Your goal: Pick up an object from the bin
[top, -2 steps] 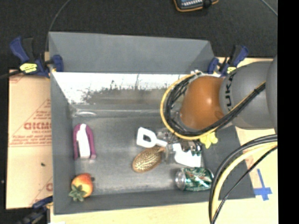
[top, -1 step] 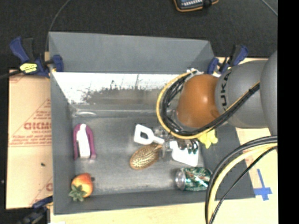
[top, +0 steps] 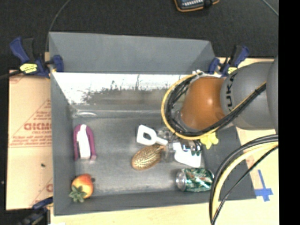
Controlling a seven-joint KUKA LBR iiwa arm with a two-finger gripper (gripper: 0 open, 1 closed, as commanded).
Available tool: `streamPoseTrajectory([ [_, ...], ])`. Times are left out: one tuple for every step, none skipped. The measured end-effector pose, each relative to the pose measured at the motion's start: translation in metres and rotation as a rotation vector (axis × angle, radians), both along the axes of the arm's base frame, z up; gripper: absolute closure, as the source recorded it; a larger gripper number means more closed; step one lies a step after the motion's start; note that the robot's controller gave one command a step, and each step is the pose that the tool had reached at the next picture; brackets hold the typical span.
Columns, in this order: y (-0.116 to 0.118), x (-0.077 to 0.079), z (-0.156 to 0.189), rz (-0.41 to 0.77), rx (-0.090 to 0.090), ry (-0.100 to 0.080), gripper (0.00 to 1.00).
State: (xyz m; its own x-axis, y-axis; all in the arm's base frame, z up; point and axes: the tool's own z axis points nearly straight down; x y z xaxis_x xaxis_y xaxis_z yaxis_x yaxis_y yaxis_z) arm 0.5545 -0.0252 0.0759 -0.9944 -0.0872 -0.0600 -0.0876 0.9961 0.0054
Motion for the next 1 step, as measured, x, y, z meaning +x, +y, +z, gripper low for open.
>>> streamPoseTrajectory([
  [0.0046, 0.0061, 0.0842, 0.004, -0.004, 0.008, 1.0],
])
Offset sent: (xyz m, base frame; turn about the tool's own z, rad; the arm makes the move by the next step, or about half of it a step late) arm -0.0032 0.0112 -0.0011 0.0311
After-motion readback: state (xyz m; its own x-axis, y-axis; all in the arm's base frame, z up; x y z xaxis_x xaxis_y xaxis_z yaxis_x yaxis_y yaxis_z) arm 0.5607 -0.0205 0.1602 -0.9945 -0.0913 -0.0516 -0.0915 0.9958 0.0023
